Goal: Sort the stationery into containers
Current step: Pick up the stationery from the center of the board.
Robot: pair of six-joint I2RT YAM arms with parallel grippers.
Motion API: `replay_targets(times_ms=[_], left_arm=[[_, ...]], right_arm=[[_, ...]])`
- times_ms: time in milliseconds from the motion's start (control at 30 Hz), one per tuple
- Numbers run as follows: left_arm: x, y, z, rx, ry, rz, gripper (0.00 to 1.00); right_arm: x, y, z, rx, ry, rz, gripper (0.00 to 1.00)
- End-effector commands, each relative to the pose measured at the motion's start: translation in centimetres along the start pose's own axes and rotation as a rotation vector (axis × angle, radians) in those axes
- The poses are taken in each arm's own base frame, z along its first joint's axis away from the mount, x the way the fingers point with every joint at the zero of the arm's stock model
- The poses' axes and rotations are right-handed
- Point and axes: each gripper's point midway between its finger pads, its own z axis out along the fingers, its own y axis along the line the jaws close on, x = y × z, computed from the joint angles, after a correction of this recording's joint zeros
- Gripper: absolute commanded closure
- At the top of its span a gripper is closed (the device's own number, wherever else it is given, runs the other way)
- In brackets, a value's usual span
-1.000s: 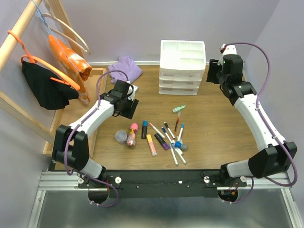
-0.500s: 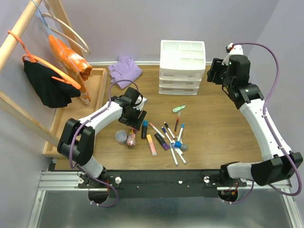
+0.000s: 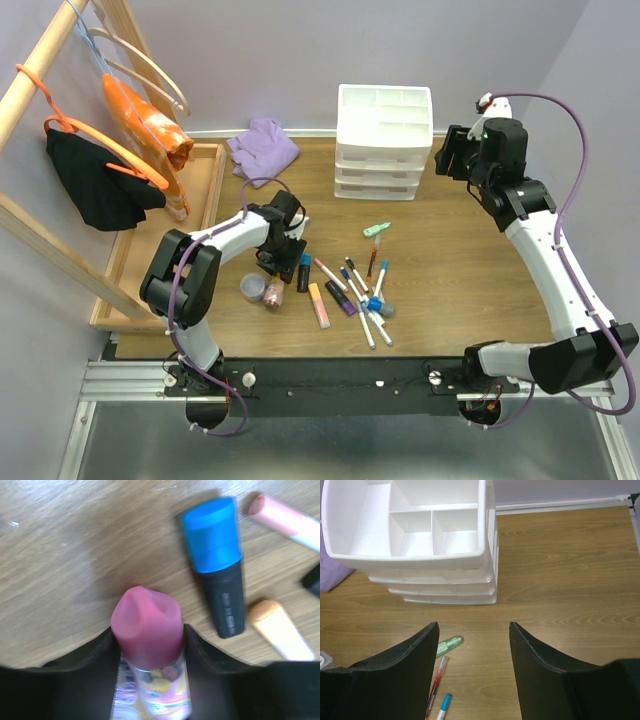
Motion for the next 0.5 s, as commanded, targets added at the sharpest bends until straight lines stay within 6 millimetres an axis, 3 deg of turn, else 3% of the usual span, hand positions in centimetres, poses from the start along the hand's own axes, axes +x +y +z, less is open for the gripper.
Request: replay_targets(times_ms=[0, 33, 67, 100, 200, 300, 333, 400, 433, 467], left_arm=[[-1.1, -1.0, -0.4, 0.019, -0.032, 0.048, 0.61], [-1.5, -1.1, -0.9, 0.02, -0.046, 0.057, 0.69], [-2.0, -1.3, -2.0, 0.027, -0.079, 0.068, 0.91], [-2.4, -1.5, -2.8, 0.039, -0.094, 0.094, 1.0], [-4.2, -3.4, -6.8, 0.12, -0.119, 0.147, 1.0], [-7.8, -5.2, -11.5, 0.176, -0.233, 0.183, 1.0], [-9.7, -6.4, -14.1, 0.217, -0.307, 0.231, 1.0], [-11.7, -7.9, -16.8, 0.278, -0.385, 0.277, 1.0], [-13.8, -9.6, -20.3, 0.34, -0.489, 0.341, 1.0], [-15.0, -10.4, -21.7, 0.372, -0.541, 0.37, 1.0]], right_arm=[[1.0, -0.2, -0.7, -0.012, 0.021, 0.008, 0.34], [1.2, -0.2, -0.8, -0.014, 0.022, 0.009, 0.34], [1.3, -0.2, -0.8, -0.015, 0.023, 0.008, 0.34], [1.2, -0.2, -0.8, -0.016, 0.019, 0.004, 0.34], [1.6, -0.5, -0.7, -0.006, 0.022, -0.012, 0.34], [1.8, -0.7, -0.6, -0.004, 0.02, -0.032, 0.34], [1.8, -0.7, -0.5, -0.004, 0.017, -0.036, 0.34], [1.8, -0.8, -0.4, -0.001, 0.015, -0.053, 0.34], [1.5, -1.0, -0.3, 0.007, 0.003, -0.055, 0.34], [1.4, -1.0, -0.3, 0.008, -0.002, -0.064, 0.34]])
